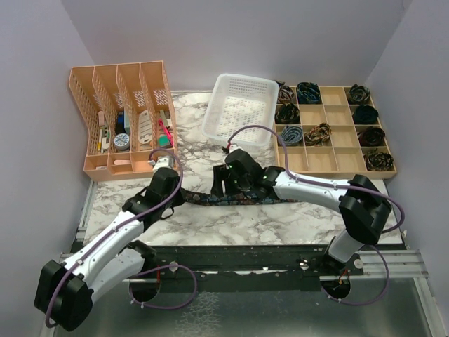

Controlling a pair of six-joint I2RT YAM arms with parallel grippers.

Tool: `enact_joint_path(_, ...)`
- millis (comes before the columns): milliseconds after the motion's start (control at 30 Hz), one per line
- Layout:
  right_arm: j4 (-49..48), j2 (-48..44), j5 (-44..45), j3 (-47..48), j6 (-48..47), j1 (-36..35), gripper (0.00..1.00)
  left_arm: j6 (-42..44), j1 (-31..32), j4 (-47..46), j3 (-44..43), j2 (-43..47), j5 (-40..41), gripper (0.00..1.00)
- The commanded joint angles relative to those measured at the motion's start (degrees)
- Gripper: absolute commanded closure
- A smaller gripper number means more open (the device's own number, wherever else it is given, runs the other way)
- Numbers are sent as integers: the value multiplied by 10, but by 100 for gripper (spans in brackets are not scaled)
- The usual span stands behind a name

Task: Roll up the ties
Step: Roll the tie at the center of the board.

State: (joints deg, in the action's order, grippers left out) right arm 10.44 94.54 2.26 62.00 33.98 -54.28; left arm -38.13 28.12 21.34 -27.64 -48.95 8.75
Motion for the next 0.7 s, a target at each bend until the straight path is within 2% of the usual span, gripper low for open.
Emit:
enact_joint_path(0, -18, -27, -4, -17, 5, 15, 32, -7, 51, 57, -50, -17, 100, 100)
enact_joint_path(133, -47, -40, -45, -46, 16, 35, 35, -27, 103, 89, -85, -49, 160, 100)
enact_joint_path(333, -76, -39, -109, -69, 25, 57, 52, -59, 163, 138, -132, -97, 237, 100)
enact_joint_path(533, -89, -44, -118, -92, 49, 76, 53, -80, 218, 160, -174, -150, 284, 100)
enact_joint_path(667, -66, -66, -74, -104, 60, 91, 53, -91, 247, 168, -199, -192, 306, 100)
